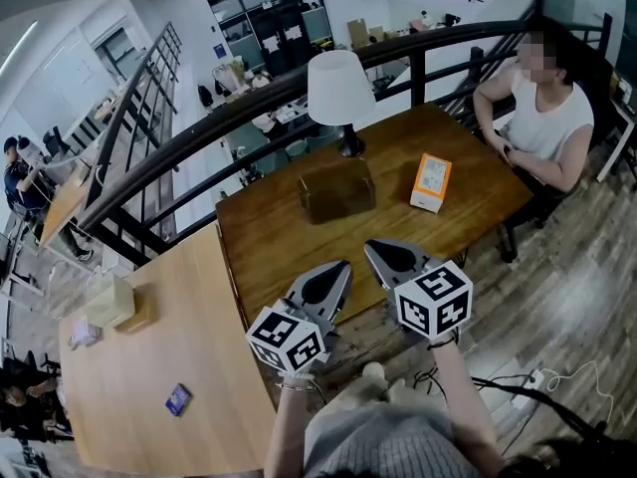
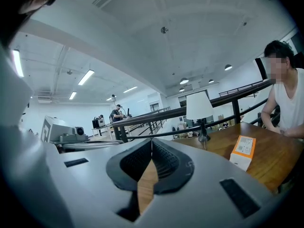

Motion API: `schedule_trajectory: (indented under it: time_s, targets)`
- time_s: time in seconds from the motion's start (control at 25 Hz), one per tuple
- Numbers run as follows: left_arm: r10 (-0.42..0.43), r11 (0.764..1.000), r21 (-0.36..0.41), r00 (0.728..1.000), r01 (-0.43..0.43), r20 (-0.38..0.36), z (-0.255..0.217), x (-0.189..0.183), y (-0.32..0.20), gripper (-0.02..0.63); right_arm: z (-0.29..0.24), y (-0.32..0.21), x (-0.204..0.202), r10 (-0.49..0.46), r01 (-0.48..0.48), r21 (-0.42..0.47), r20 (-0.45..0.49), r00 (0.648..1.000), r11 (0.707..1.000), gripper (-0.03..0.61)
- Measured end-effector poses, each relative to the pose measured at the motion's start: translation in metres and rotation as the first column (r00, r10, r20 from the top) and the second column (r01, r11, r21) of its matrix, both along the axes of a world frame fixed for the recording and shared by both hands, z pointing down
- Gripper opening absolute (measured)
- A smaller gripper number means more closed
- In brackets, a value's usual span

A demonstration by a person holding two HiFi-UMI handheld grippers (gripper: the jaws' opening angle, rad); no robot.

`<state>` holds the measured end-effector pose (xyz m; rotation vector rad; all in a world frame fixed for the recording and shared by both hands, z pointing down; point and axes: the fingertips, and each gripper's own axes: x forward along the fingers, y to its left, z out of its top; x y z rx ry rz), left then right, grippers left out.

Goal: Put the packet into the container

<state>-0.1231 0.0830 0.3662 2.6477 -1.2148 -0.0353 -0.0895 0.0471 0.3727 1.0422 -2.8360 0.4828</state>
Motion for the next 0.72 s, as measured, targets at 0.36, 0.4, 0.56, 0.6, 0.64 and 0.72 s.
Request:
schedule_trajectory:
  time_s: [0.36, 0.4, 0.56, 0.6, 0.64, 0.72]
  targets:
    - [0.055, 0.998, -0.033, 0.998, -0.055, 0.002, 0.007, 0.017, -0.034, 0.005, 0.001, -0.036, 0.015, 0.032, -0.032, -0.004, -0.037, 0.999, 0.999, 0.012]
    - [0.054, 0.998, -0.035, 0.999, -0.054, -0.002, 0.006, 0.02, -0.038, 0.005, 0.001, -0.041, 0.018, 0.031, -0.031, -0.005, -0.042, 0.999, 1.0, 0.012]
    - [0.035, 0.999, -0.038, 0.999, -0.035, -0.015, 0.003, 0.035, -0.056, 0.005, 0.002, -0.06, 0.032, 0.012, -0.013, -0.019, -0.051, 0.999, 1.0, 0.012]
    - [0.029, 0.999, -0.037, 0.999, -0.029, -0.018, 0.002, 0.039, -0.061, 0.005, 0.002, -0.064, 0.036, 0.003, -0.004, -0.021, -0.056, 0.998, 1.0, 0.012]
    - [0.022, 0.999, -0.035, 1.0, -0.023, -0.021, 0.0, 0.044, -0.066, 0.005, 0.002, -0.069, 0.039, -0.007, 0.006, -0.023, -0.061, 0.998, 1.0, 0.012]
    - [0.01, 0.999, -0.032, 1.0, -0.011, -0.026, -0.002, 0.053, -0.076, 0.005, 0.002, -0.077, 0.047, -0.026, 0.024, -0.026, -0.065, 0.998, 0.999, 0.012]
